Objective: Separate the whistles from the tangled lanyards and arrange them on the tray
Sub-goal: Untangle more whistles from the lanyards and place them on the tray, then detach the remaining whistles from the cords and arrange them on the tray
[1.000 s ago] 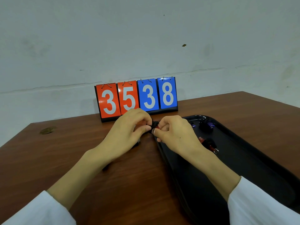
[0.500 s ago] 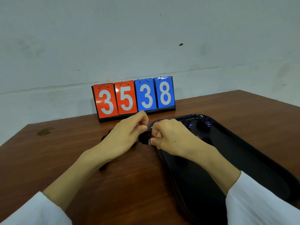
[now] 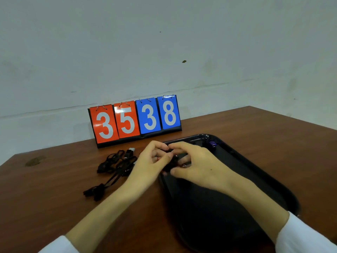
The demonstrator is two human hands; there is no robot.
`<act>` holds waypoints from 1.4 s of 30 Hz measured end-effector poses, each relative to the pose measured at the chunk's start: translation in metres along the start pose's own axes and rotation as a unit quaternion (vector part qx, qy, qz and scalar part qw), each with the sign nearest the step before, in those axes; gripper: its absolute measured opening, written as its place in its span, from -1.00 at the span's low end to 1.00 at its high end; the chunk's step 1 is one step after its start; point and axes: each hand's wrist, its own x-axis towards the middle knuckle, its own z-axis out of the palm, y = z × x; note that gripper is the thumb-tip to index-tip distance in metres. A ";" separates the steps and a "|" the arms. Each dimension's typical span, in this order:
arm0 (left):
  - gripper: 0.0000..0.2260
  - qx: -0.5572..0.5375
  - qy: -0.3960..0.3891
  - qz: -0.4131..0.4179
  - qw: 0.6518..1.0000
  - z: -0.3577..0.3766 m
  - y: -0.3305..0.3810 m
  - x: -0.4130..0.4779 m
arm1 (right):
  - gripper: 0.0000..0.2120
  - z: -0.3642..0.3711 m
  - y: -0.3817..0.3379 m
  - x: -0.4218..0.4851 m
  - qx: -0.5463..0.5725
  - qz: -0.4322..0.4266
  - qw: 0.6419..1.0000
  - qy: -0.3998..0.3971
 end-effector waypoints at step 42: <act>-0.80 0.445 0.188 0.002 0.875 -0.071 -0.075 -0.009 | -0.69 0.028 -0.031 0.041 -0.139 0.041 0.989 -0.009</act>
